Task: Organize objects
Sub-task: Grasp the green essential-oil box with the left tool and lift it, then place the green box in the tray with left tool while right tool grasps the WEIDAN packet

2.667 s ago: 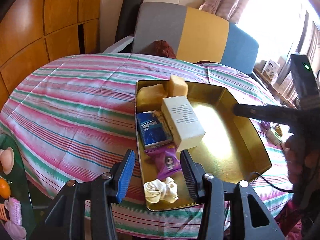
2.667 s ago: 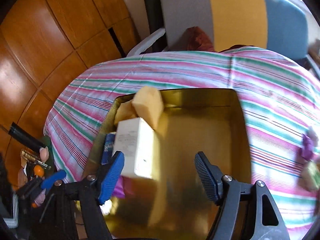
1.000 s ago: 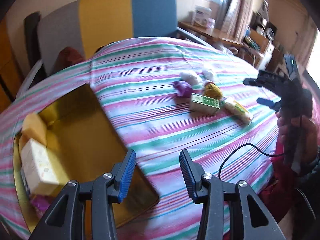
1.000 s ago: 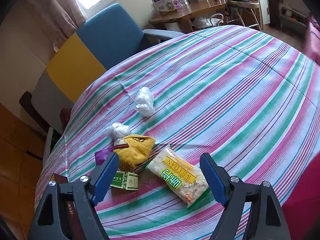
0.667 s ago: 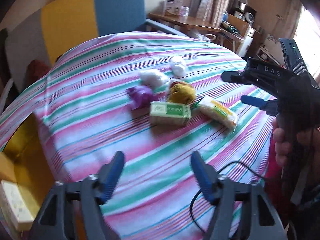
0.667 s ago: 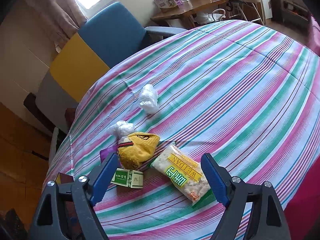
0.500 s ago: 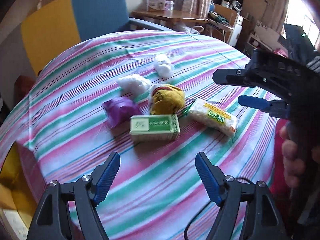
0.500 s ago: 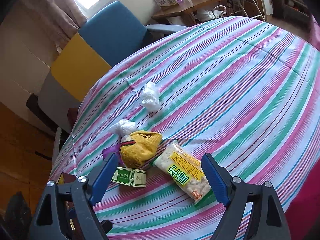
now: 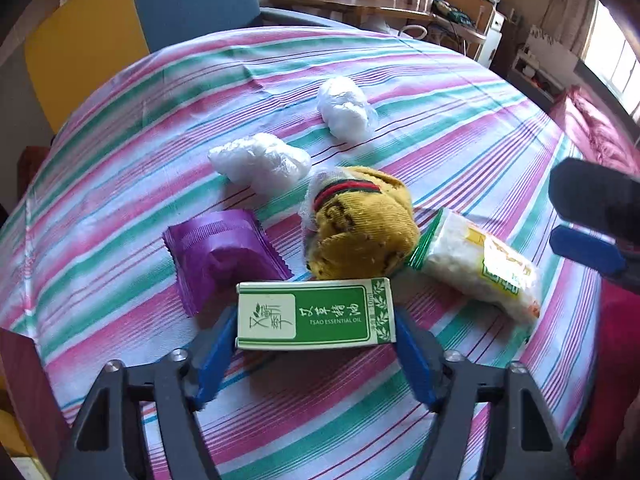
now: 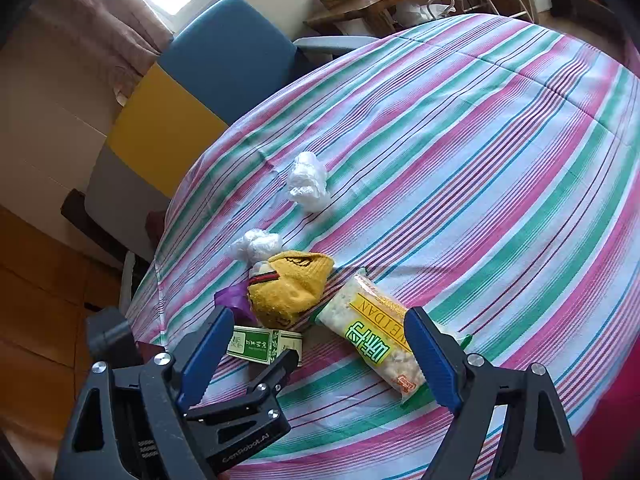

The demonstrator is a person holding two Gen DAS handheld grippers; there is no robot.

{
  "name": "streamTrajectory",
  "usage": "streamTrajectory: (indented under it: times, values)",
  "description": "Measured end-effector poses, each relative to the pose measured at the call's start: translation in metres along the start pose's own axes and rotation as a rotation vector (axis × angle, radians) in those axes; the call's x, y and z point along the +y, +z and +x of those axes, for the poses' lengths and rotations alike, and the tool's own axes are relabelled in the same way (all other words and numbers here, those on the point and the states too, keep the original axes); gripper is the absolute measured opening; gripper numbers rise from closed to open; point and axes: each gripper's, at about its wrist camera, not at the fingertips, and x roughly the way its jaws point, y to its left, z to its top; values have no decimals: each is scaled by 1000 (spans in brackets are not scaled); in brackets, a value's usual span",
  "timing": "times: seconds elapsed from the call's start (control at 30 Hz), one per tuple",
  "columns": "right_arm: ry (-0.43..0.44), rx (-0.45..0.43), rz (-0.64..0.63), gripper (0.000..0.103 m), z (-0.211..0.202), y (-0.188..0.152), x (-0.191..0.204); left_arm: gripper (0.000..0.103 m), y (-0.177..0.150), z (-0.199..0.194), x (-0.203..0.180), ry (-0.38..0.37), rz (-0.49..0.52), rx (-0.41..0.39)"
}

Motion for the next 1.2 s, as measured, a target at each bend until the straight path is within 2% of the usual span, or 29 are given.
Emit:
streamTrajectory:
  times: [0.1, 0.23, 0.4, 0.57, 0.83, 1.2]
  values:
    - [-8, -5, 5, 88, 0, 0, -1, 73, -10, -11, 4, -31, -31, -30]
    - [-18, -15, 9, 88, -2, 1, -3, 73, -38, -46, 7, -75, -71, -80]
    - [-49, -15, 16, 88, 0, 3, -6, 73, -80, -78, 6, -72, -80, -96]
    - [-104, 25, -14, 88, 11, 1, -4, 73, -116, -105, 22, -86, -132, -111]
    - [-261, 77, -103, 88, 31, -2, 2, 73, -147, -138, 42, -113, -197, -154]
    - [-373, 149, -182, 88, 56, -4, 4, 73, -182, -168, 56, -127, -242, -206]
